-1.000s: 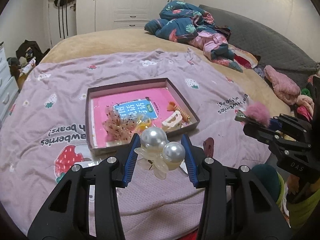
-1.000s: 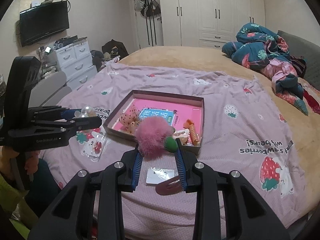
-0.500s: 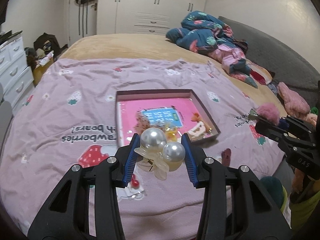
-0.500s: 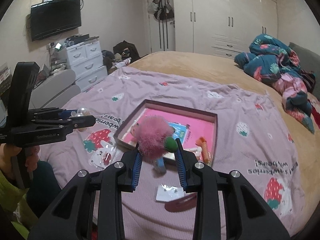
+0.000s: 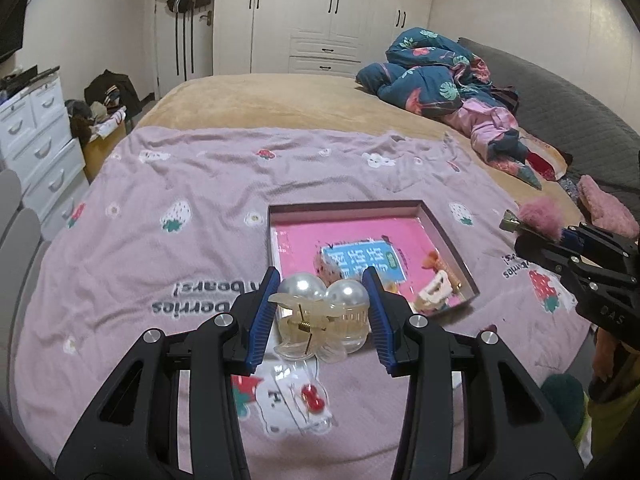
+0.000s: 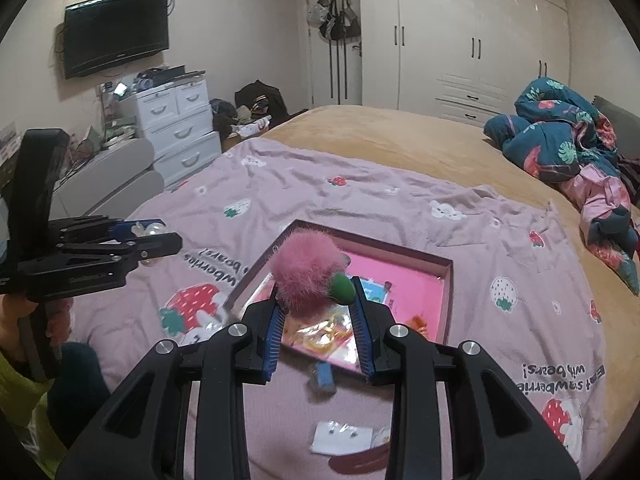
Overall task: Organize jewelry
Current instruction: 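Carry the pearl earrings over the box with the left gripper while the right carries the pom-pom clip, then open the left gripper to drop the pearls into the box while the right drops the pom-pom clip, then move both grippers back toward the earring cards beside the box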
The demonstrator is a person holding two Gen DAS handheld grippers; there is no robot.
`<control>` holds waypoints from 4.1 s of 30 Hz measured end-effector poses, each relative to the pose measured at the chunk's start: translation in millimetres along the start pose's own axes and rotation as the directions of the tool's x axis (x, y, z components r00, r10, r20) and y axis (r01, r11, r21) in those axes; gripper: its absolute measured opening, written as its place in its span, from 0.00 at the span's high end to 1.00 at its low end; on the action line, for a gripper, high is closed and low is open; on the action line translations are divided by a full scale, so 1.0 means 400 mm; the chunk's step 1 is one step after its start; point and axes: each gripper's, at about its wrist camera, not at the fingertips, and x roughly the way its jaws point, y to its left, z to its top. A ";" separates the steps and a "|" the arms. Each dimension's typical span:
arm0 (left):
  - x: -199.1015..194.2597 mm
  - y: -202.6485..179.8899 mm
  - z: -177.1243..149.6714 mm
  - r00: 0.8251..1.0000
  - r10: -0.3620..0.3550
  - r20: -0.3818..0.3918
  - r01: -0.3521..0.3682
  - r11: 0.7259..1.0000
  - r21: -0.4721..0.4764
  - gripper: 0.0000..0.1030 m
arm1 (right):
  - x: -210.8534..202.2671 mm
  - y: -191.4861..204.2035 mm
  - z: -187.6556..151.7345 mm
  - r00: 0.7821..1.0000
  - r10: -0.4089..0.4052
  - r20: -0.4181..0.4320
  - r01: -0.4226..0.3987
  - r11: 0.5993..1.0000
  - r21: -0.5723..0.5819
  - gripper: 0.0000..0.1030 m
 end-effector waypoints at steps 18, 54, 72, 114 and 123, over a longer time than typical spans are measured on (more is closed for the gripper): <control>0.201 -0.069 0.062 0.997 -0.023 -0.080 0.029 0.997 0.069 0.67 | 0.123 -0.192 -0.023 0.992 -0.104 -0.073 0.113 0.983 0.144 0.71; 0.375 -0.013 -0.035 0.974 0.041 -0.224 -0.027 0.997 0.068 0.59 | 0.372 -0.191 -0.160 0.956 -0.016 -0.294 0.083 0.972 0.220 0.70; 0.217 -0.037 -0.008 0.995 0.005 -0.100 -0.001 0.999 0.039 0.38 | 0.171 -0.188 -0.141 0.983 -0.072 -0.167 0.112 0.963 0.247 0.35; -0.104 -0.126 -0.067 0.997 -0.021 0.077 0.016 0.998 0.054 0.09 | -0.252 -0.102 -0.152 0.987 -0.149 0.061 0.136 0.973 0.185 0.16; -0.096 -0.138 -0.127 0.999 -0.011 0.047 0.008 0.998 0.066 0.09 | -0.251 -0.082 -0.197 0.988 -0.146 0.041 0.137 0.974 0.181 0.16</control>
